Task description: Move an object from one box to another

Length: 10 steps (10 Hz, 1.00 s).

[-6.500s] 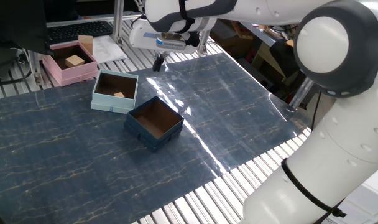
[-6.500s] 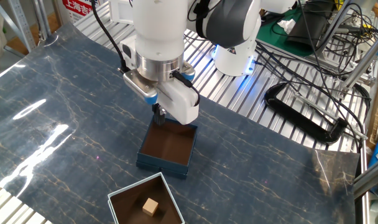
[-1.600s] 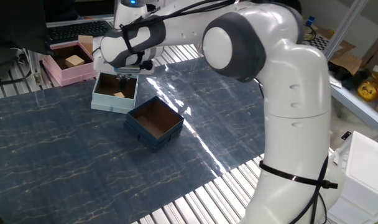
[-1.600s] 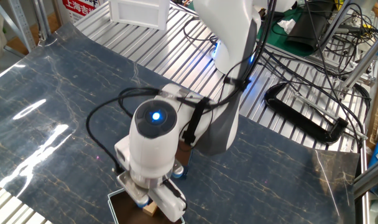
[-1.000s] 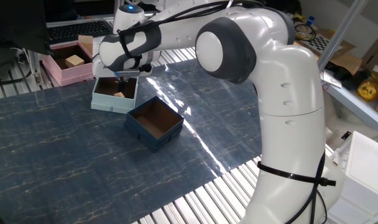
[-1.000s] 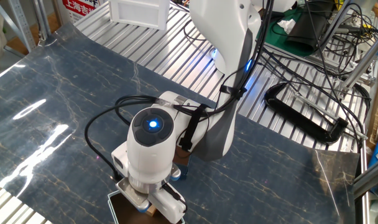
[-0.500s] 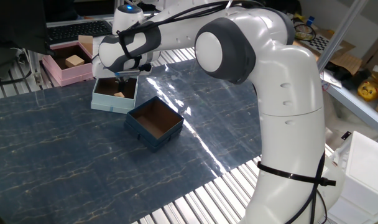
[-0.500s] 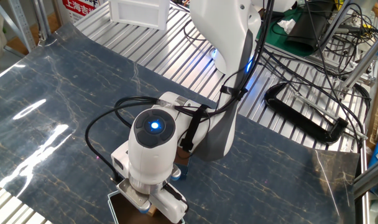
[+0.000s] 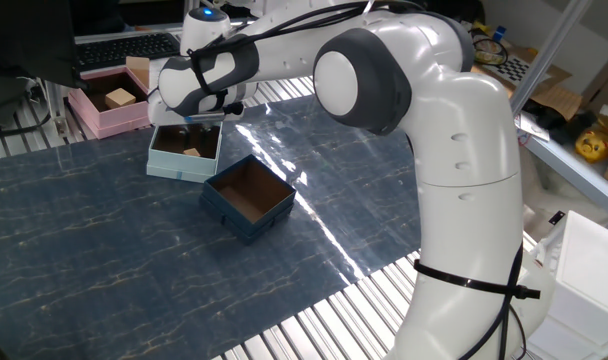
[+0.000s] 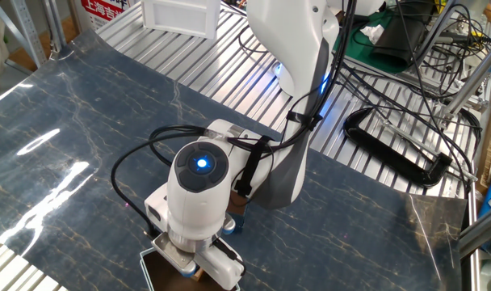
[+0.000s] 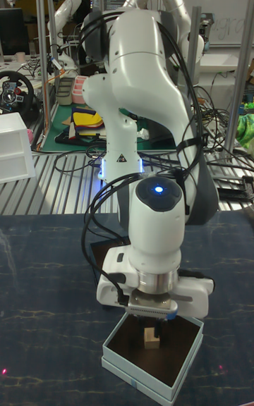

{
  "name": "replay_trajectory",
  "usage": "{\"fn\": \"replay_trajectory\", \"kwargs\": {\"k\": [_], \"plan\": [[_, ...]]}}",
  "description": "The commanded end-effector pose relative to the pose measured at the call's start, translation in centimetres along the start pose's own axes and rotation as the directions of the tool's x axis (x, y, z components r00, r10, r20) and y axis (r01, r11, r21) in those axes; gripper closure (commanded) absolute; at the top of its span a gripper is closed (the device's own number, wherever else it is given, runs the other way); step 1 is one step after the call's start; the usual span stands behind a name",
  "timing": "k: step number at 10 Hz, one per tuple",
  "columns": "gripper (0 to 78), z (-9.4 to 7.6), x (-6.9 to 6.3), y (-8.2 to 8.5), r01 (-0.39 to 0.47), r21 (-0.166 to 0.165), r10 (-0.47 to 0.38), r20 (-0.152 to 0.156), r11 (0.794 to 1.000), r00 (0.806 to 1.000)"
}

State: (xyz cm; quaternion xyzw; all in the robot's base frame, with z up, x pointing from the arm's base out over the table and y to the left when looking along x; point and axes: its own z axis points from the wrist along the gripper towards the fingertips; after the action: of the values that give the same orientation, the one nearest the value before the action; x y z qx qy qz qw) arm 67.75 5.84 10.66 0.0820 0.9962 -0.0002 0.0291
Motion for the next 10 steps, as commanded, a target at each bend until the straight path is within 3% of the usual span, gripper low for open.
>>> {"fn": "replay_trajectory", "kwargs": {"k": [1, 9, 10], "plan": [[0.1, -0.2, -0.1, 0.1, 0.013, 0.006, -0.013, 0.006, 1.0, 1.0], [0.1, -0.2, -0.1, 0.1, 0.013, 0.006, -0.013, 0.006, 1.0, 1.0], [0.1, 1.2, 0.3, 0.3, 0.016, -0.017, -0.016, 0.003, 1.0, 1.0]]}}
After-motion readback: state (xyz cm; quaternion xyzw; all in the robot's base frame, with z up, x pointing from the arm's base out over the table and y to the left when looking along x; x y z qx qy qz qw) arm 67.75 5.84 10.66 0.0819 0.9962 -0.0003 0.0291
